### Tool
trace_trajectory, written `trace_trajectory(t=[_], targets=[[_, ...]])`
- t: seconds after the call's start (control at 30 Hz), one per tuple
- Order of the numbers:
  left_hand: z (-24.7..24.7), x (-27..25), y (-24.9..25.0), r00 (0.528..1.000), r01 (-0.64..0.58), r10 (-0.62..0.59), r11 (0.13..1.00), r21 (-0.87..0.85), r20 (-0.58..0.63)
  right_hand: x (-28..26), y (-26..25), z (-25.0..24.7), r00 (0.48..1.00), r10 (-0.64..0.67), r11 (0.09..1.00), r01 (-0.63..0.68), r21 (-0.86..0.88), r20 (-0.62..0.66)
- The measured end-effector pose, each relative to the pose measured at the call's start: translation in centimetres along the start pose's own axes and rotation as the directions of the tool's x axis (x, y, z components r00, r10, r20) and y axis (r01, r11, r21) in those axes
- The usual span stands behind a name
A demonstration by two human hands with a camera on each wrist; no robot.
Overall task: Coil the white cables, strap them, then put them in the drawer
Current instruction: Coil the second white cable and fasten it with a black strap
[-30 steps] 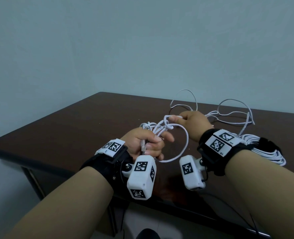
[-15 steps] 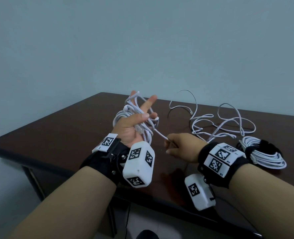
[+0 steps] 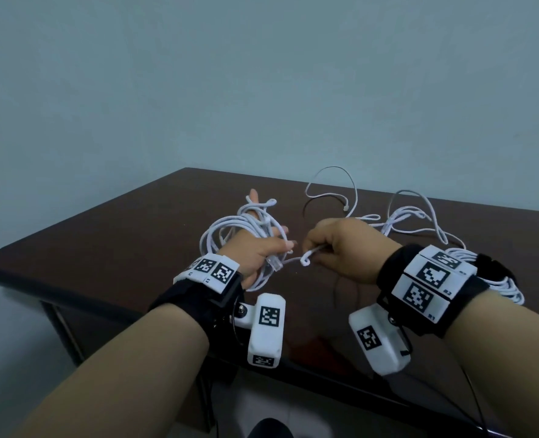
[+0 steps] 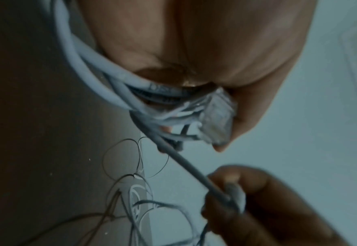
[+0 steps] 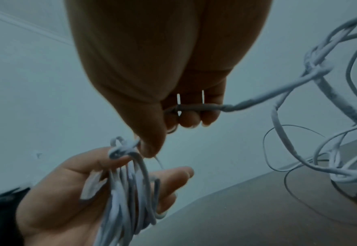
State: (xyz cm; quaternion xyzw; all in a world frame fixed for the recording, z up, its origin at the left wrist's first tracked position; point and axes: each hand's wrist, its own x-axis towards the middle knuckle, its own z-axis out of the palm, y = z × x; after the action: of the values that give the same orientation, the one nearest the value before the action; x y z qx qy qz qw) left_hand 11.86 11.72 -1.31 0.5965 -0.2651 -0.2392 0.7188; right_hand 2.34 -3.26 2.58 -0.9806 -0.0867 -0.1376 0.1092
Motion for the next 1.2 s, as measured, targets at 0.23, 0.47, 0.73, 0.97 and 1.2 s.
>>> trace_trajectory(t=[0.23,0.47,0.73,0.97,1.2], targets=[[-0.5,-0.4,0.1,0.972,-0.050,0.008,0.983,0.175,0.234,0.3,0.9,-0.5,0.969,0.151,0.971,-0.108,0.214,-0.194],[-0.1,0.0,0.2,0.919,-0.026,-0.072,0.970,0.242,0.388,0.8,1.3,-0.5,0.910,0.306,0.923,-0.210,0.322,-0.282],[0.4,-0.7,0.0,0.920,0.085,-0.066,0.996,-0.034,0.387,1.3,3.0,-0.9,0.876,0.399,0.821,-0.210,0.531,-0.271],[0.3,-0.4,-0.1,0.899,0.121,0.064,0.915,-0.386,0.433,0.3,4.0,0.0,0.913,0.382,0.872,-0.305,0.384,-0.145],[1.0,0.0,1.5,0.941,0.005,0.201,0.796,-0.606,0.271,0.6,3.6,1.5,0.921,0.388,0.906,-0.373,0.199,-0.043]])
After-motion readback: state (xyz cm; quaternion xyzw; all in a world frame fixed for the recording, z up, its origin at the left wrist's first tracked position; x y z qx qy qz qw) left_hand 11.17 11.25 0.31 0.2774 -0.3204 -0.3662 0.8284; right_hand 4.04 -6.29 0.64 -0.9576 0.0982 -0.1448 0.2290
